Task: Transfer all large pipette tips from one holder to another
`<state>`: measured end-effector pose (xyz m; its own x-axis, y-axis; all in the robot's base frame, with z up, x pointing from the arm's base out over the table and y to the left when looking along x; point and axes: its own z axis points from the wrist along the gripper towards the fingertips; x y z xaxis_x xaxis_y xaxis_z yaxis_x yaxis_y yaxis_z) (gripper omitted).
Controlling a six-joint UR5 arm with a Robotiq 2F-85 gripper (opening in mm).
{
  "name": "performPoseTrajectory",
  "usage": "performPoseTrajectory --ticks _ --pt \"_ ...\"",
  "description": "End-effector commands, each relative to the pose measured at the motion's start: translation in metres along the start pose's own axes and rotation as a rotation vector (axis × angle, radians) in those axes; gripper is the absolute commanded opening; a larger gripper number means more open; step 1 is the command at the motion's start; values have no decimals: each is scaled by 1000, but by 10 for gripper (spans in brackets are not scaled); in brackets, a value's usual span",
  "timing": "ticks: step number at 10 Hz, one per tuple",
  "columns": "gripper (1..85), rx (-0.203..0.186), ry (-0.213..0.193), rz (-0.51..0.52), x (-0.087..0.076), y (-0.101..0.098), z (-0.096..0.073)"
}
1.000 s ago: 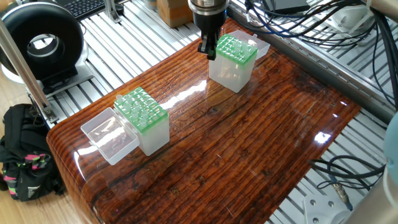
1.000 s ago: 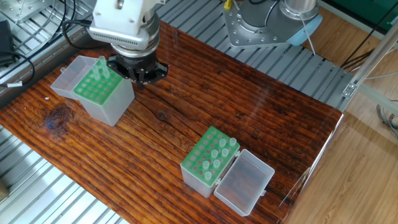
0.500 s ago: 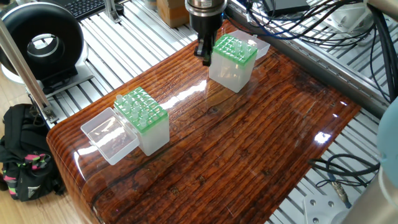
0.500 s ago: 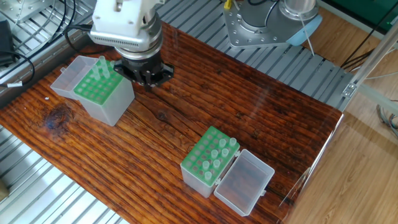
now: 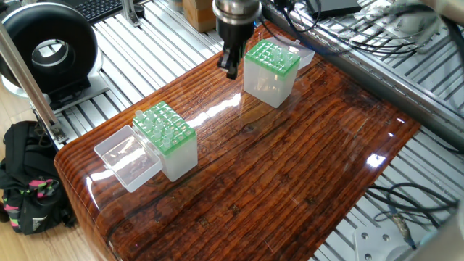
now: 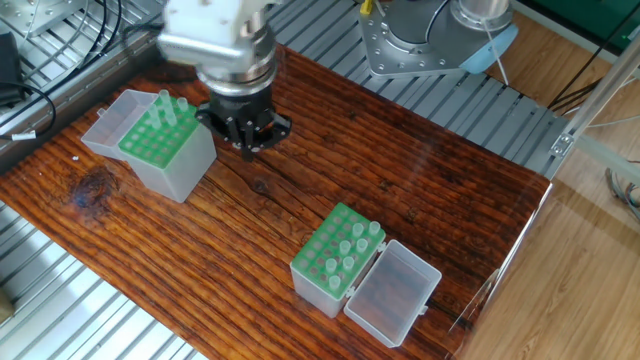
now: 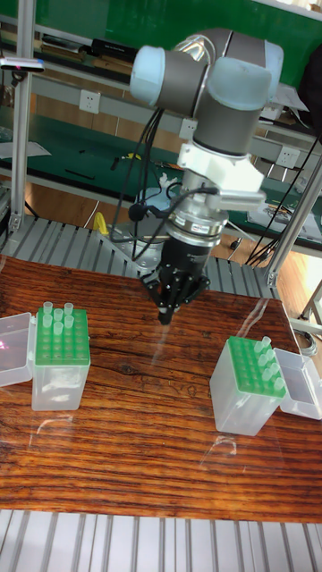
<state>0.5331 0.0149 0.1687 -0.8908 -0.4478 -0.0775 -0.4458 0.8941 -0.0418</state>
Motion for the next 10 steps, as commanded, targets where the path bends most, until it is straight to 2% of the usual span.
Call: performPoseTrajectory --ticks 1,2,3,5,6,8,9,10 --pt "20 -5 -16 -56 21 -31 5" --pt "30 -14 8 -97 29 -55 3" --pt "47 -14 16 -114 33 -68 2" --pt "27 44 8 -131 39 -91 5" --pt "33 43 4 -146 41 -100 3" --pt "50 30 -6 -155 41 -104 -2" --pt "107 -9 -16 -133 39 -94 -2" --pt "113 -28 -2 -80 42 -89 -2"
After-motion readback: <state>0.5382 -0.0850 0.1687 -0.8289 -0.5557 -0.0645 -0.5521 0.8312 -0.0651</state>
